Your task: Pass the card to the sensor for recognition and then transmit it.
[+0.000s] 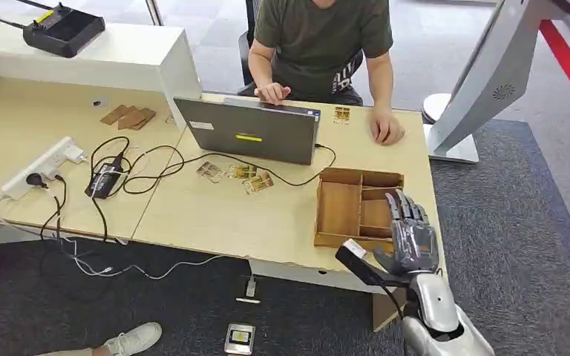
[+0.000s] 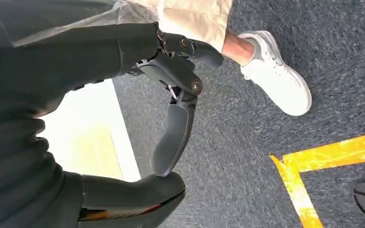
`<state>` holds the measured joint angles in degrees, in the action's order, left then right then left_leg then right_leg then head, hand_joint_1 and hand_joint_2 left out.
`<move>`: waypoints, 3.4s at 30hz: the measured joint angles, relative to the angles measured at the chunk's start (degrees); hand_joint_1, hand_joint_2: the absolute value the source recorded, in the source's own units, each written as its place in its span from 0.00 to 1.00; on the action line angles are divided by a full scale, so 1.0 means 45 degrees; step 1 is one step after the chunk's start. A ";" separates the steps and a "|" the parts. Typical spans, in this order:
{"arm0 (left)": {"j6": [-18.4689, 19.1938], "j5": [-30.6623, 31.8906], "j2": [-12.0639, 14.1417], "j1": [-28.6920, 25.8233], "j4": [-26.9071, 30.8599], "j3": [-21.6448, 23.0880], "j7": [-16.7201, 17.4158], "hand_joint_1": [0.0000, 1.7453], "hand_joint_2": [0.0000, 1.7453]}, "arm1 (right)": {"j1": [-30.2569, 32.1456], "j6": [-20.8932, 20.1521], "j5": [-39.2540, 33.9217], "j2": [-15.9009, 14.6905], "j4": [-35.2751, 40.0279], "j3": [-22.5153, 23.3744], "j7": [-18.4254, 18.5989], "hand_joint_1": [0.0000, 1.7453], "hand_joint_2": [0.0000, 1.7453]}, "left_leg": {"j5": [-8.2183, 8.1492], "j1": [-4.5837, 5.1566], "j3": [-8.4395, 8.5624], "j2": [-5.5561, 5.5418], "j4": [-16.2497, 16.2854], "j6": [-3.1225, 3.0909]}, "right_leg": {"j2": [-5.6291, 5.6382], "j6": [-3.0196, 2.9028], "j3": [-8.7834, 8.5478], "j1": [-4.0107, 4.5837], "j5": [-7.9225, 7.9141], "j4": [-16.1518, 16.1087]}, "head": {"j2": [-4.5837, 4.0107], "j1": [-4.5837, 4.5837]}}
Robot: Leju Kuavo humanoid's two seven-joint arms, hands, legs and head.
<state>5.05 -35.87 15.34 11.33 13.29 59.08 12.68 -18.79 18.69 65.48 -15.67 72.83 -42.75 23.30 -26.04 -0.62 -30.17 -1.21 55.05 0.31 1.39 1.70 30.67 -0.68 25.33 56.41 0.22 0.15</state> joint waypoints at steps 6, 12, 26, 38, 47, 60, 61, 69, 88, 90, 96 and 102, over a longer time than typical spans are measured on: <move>0.0000 0.0005 0.0000 -0.0007 0.0000 0.0000 0.0004 0.00 1.00 | -0.0186 0.0024 -0.0039 0.0097 -0.0379 -0.0131 0.0019 0.00 1.00 | 0.0000 0.0000 0.0000 0.0001 0.0000 0.0000 | 0.0000 0.0000 0.0001 0.0000 0.0000 0.0000 | 0.0000 0.0000; 0.0000 0.0005 0.0000 -0.0005 0.0000 0.0000 0.0000 0.00 1.00 | -0.0300 -0.0063 0.0005 0.0194 -0.0685 -0.0238 0.0063 0.00 1.00 | 0.0000 0.0000 0.0001 0.0002 0.0000 0.0000 | 0.0000 0.0000 0.0001 0.0000 0.0000 0.0000 | 0.0000 0.0000; 0.0034 0.0000 0.0000 -0.0008 0.0000 0.0000 0.0005 0.00 1.00 | -0.0440 -0.0690 0.0418 0.0481 -0.1142 -0.0422 0.0306 0.00 1.00 | 0.0000 0.0000 0.0001 0.0002 0.0000 0.0000 | 0.0000 0.0000 0.0001 0.0000 0.0000 0.0001 | 0.0000 0.0000; 0.0078 0.0015 0.0000 -0.0018 0.0000 0.0000 0.0000 0.00 1.00 | -0.0440 -0.1195 0.0685 0.0593 -0.1142 -0.0403 0.0481 0.88 1.00 | 0.0000 0.0000 0.0001 0.0002 0.0000 0.0000 | 0.0000 0.0000 0.0001 0.0000 0.0000 0.0000 | 0.0000 0.0000; 0.0131 0.0126 0.0000 0.0006 0.0000 0.0000 0.0019 0.00 1.00 | -0.0435 -0.1355 0.0787 0.0549 -0.1118 -0.0384 0.0743 0.94 1.00 | 0.0000 0.0000 0.0006 0.0003 0.0001 0.0000 | 0.0000 0.0000 0.0002 0.0000 0.0000 0.0000 | 0.0000 0.0000; 0.0223 0.0340 0.0000 0.0182 0.0000 0.0005 0.0136 0.00 1.00 | -0.0514 -0.1889 0.0723 0.0457 -0.1264 -0.0374 0.0655 1.00 1.00 | 0.0001 0.0000 0.0011 0.0002 0.0001 0.0000 | 0.0000 0.0000 -0.0007 0.0001 0.0000 0.0000 | 0.0000 0.0000; 0.0223 0.0345 0.0000 0.0182 0.0000 0.0005 0.0145 0.00 1.00 | -0.0513 -0.1797 0.0660 0.0462 -0.1312 -0.0374 0.0607 1.00 1.00 | 0.0001 0.0000 0.0011 0.0002 0.0001 0.0000 | 0.0000 0.0000 -0.0007 0.0000 0.0000 0.0000 | 0.0000 0.0000; 0.0223 0.0364 0.0000 0.0188 0.0000 0.0005 0.0145 0.00 1.00 | -0.0511 -0.1026 0.0578 0.0466 -0.1191 -0.0238 0.0452 1.00 1.00 | 0.0001 0.0001 0.0009 0.0004 0.0001 0.0000 | 0.0000 0.0000 -0.0004 -0.0001 -0.0001 0.0000 | 0.0000 0.0000; 0.0457 0.0724 -0.0019 0.0371 0.0000 0.0015 0.0325 0.00 1.00 | -0.1305 -0.0767 -0.2630 0.0608 0.1709 0.0719 -0.1448 1.00 1.00 | 0.0003 0.0000 0.0010 0.0006 0.0001 0.0001 | 0.0001 -0.0002 -0.0005 0.0000 -0.0003 0.0005 | 0.0000 0.0000; 0.0491 0.0836 -0.0054 0.0469 0.0000 0.0019 0.0383 0.00 1.00 | -0.1528 -0.0792 -0.3119 0.0700 0.1685 0.0758 -0.1637 1.00 1.00 | 0.0003 0.0000 0.0008 0.0005 0.0001 0.0001 | 0.0001 -0.0002 -0.0005 0.0000 -0.0003 0.0005 | 0.0000 0.0000; 0.0607 0.1044 -0.0175 0.0744 0.0000 0.0116 0.0529 0.00 1.00 | -0.2244 -0.0762 -0.4192 0.1025 0.1287 0.0797 -0.1856 1.00 1.00 | 0.0004 0.0000 0.0009 0.0005 0.0001 0.0001 | 0.0001 -0.0007 -0.0004 0.0000 -0.0006 0.0007 | 0.0000 0.0000; 0.0651 0.1171 -0.0257 0.0881 0.0000 0.0219 0.0612 0.00 1.00 | -0.2518 -0.0651 -0.4576 0.1181 0.0932 0.0787 -0.1967 1.00 1.00 | 0.0003 0.0000 0.0004 0.0002 0.0001 0.0001 | 0.0000 -0.0007 -0.0001 0.0000 -0.0006 0.0006 | 0.0000 0.0000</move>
<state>7.98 -30.60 14.19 15.29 13.29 60.06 15.43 -30.12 15.76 44.89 -10.36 77.02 -39.21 14.45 -26.03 -0.62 -30.15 -1.20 55.06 0.31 1.39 1.67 30.66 -0.68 25.31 56.43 0.22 0.15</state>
